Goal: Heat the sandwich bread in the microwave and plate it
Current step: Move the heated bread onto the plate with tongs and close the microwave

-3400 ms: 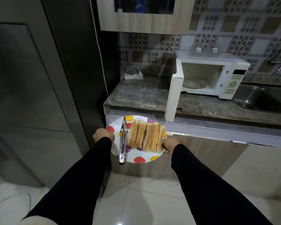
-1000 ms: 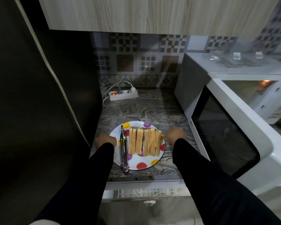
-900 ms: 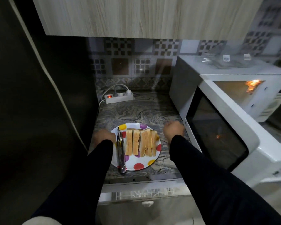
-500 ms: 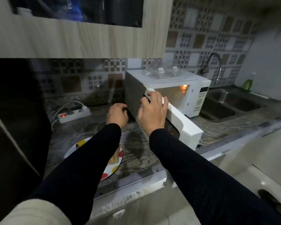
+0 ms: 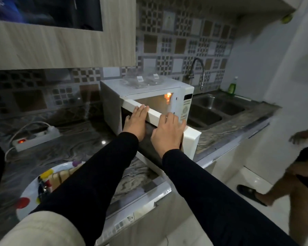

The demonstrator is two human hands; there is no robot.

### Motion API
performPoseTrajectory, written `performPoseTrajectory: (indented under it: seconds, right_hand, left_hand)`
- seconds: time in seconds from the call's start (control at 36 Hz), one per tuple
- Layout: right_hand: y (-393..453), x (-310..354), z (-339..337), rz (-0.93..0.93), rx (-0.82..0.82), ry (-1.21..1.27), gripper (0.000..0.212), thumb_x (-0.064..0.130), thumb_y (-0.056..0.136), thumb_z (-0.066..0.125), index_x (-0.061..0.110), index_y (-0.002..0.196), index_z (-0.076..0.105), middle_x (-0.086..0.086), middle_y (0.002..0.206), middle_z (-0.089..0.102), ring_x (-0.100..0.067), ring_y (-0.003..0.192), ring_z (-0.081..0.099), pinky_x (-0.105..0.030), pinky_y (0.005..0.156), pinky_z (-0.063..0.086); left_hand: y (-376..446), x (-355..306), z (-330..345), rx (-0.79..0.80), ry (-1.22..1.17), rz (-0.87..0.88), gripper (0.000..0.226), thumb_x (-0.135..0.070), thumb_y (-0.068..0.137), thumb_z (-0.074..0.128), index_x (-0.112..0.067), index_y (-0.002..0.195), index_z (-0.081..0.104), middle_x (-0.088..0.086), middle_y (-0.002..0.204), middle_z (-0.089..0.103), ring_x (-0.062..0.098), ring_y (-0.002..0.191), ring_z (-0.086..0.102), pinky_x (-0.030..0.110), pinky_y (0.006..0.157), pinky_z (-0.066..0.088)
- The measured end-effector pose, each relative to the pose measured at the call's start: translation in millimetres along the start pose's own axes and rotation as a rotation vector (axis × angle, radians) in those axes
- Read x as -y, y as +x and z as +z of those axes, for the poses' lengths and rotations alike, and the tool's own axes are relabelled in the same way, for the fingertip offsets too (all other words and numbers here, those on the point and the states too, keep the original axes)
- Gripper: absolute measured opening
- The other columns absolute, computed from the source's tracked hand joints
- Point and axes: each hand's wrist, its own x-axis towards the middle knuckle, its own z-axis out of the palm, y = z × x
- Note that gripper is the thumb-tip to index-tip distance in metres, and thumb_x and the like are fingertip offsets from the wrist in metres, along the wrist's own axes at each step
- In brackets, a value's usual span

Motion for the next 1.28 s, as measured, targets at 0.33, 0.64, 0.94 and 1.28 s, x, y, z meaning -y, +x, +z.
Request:
performPoseTrajectory:
  seconds: [0.33, 0.64, 0.94, 1.28]
  right_hand:
    - [50.3, -78.6, 42.4, -0.174, 0.106, 0.049, 0.062, 0.019, 0.081, 0.057, 0.007, 0.140, 0.041, -0.010, 0.138, 0.047, -0.028, 0.133, 0.039, -0.051, 0.114, 0.020]
    - [120.3, -136.4, 79.4, -0.328, 0.362, 0.200, 0.080, 0.023, 0.088, 0.052, 0.014, 0.154, 0.008, -0.001, 0.162, 0.009, -0.019, 0.150, 0.003, -0.042, 0.121, 0.002]
    - [167.1, -148.2, 115.3, -0.398, 0.396, 0.278, 0.084, 0.022, 0.085, 0.056, 0.017, 0.154, 0.009, 0.001, 0.162, 0.007, -0.016, 0.150, 0.000, -0.042, 0.121, 0.008]
    - [205.2, -155.3, 147.3, -0.378, 0.394, 0.324, 0.081, 0.017, 0.087, 0.054, 0.017, 0.154, 0.009, 0.002, 0.162, 0.006, -0.016, 0.150, 0.000, -0.040, 0.120, 0.000]
  left_hand:
    - [45.7, -29.2, 31.5, -0.069, 0.096, -0.022, 0.070, -0.001, 0.092, 0.043, -0.019, 0.153, 0.013, -0.005, 0.160, 0.008, 0.016, 0.149, -0.001, 0.049, 0.120, 0.010]
    - [96.2, -52.9, 66.4, -0.153, 0.197, -0.198, 0.071, 0.000, 0.090, 0.045, -0.015, 0.152, 0.013, -0.001, 0.158, 0.012, 0.018, 0.149, 0.001, 0.052, 0.117, 0.010]
    - [129.1, -62.9, 70.3, -0.144, 0.310, -0.286, 0.070, -0.026, 0.090, 0.061, -0.012, 0.147, 0.022, 0.005, 0.155, 0.021, 0.020, 0.149, 0.006, 0.057, 0.116, -0.001]
    - [173.9, -52.6, 76.1, -0.112, 0.401, -0.254, 0.087, -0.039, 0.080, 0.072, -0.013, 0.147, 0.023, 0.007, 0.161, 0.004, 0.023, 0.149, -0.004, 0.050, 0.117, -0.004]
